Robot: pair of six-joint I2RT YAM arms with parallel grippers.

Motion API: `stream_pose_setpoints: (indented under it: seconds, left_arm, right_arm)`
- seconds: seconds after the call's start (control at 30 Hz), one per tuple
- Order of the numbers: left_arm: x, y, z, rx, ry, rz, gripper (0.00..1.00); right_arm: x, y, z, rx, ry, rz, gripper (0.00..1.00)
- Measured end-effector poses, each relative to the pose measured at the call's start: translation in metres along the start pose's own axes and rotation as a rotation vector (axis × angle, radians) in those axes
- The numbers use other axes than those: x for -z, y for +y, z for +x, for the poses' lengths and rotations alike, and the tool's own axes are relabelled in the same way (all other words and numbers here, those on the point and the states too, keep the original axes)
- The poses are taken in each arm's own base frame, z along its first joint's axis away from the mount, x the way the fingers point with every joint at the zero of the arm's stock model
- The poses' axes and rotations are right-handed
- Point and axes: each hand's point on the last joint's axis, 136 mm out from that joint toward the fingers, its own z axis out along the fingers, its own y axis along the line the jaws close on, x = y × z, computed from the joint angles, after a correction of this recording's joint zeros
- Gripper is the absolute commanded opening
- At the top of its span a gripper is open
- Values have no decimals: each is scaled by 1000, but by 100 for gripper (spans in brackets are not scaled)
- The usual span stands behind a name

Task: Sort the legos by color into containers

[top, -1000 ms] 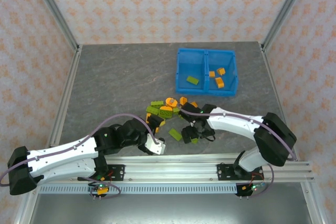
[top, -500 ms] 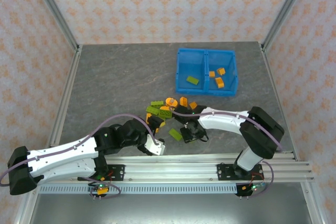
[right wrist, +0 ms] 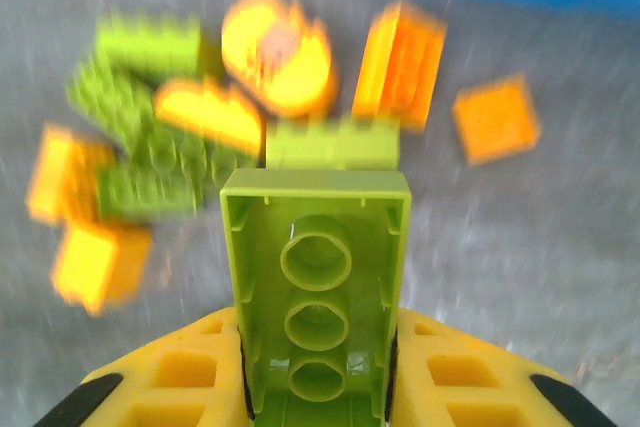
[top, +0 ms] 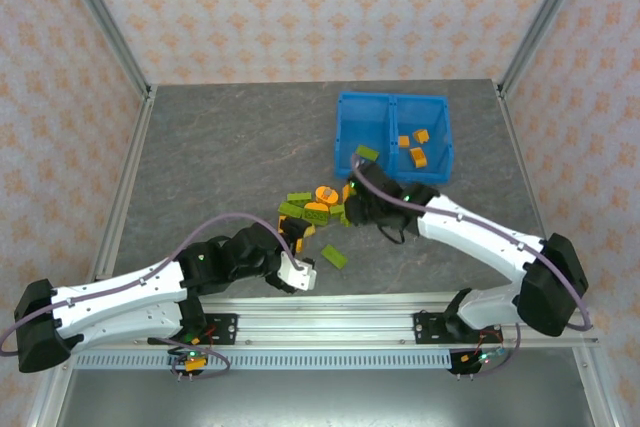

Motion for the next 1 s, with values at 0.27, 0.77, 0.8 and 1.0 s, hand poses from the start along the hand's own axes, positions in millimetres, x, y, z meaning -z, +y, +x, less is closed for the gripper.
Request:
stream_pose_setpoints:
  seconds: [0.27, 0.77, 0.8, 1.0]
  left_arm:
    - [14, 59, 3, 227, 46, -249, 100]
    - [42, 103, 22, 435, 121, -459, 100]
    - [46, 105, 22, 432, 121, -468, 100]
    - [60, 115, 34, 444, 152, -535, 100]
  right_arm:
    - [-36, -51, -127, -155, -179, 171, 31]
    - [-141, -86, -173, -215, -87, 287, 62]
    - [-140, -84, -175, -213, -89, 281, 62]
    - [-111, -76, -179, -204, -109, 234, 62]
